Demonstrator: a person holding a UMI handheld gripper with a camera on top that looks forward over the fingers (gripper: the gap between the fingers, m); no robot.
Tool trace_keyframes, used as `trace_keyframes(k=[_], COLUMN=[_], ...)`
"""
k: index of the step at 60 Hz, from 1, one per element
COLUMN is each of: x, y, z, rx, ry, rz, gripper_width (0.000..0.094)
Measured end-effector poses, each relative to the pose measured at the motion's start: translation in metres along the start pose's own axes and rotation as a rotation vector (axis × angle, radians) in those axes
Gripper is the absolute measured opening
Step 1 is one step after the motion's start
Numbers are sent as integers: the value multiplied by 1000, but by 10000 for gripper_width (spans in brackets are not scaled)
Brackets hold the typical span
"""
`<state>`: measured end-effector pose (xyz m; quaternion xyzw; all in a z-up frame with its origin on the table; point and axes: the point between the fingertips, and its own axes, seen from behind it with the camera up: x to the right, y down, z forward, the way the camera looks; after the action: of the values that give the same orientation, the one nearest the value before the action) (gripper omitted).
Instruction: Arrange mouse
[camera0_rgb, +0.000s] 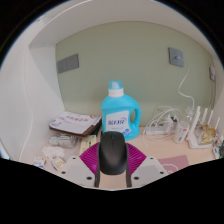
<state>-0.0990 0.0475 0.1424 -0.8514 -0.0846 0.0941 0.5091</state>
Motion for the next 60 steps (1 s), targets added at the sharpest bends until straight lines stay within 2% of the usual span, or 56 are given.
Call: trace_keyframes(k=[4,9,14,20,28,36,39,41,45,48,60], x=[35,91,148,196,213,211,215,216,216,213,196], y=[-37,-43,-4,71,129,159,155,153,146,139,101], z=[-23,-34,-29,-15,-3,3,1,-3,-14,-25,-101], rx=[72,86,15,-105,-205,-266,-249,-247,-240,-231,-164], ry=[33,98,166,227,227,195,215,235,266,267,316], rz=[12,24,48,51,37,73,64,51,37,47,-8], gripper_width=[351,349,350,349,361,462,493,576,870,831,849])
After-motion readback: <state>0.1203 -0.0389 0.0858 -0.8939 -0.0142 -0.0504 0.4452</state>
